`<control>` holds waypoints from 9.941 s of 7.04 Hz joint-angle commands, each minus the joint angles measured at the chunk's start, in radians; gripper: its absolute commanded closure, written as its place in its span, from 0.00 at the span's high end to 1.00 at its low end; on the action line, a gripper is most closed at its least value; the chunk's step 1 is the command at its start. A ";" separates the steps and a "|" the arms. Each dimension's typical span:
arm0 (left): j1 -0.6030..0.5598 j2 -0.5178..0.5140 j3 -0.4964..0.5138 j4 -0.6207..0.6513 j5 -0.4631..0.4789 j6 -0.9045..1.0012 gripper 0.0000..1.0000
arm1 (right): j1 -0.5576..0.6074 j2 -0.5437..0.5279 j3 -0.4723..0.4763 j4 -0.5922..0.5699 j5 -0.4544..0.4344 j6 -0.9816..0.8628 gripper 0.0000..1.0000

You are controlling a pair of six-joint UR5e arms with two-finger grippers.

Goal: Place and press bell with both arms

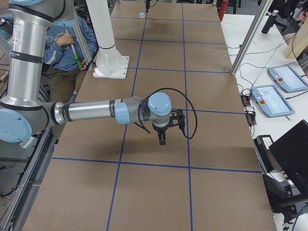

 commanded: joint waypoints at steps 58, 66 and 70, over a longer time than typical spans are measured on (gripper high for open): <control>0.542 -1.682 0.768 0.455 0.298 -0.480 0.49 | 0.000 -0.025 -0.012 0.083 0.002 0.001 1.00; 0.541 -1.681 0.765 0.446 0.298 -0.479 0.88 | 0.000 -0.017 -0.012 0.086 0.002 0.000 1.00; 0.476 -1.528 0.475 0.458 0.286 -0.480 0.88 | -0.074 0.024 -0.007 0.219 -0.007 0.062 1.00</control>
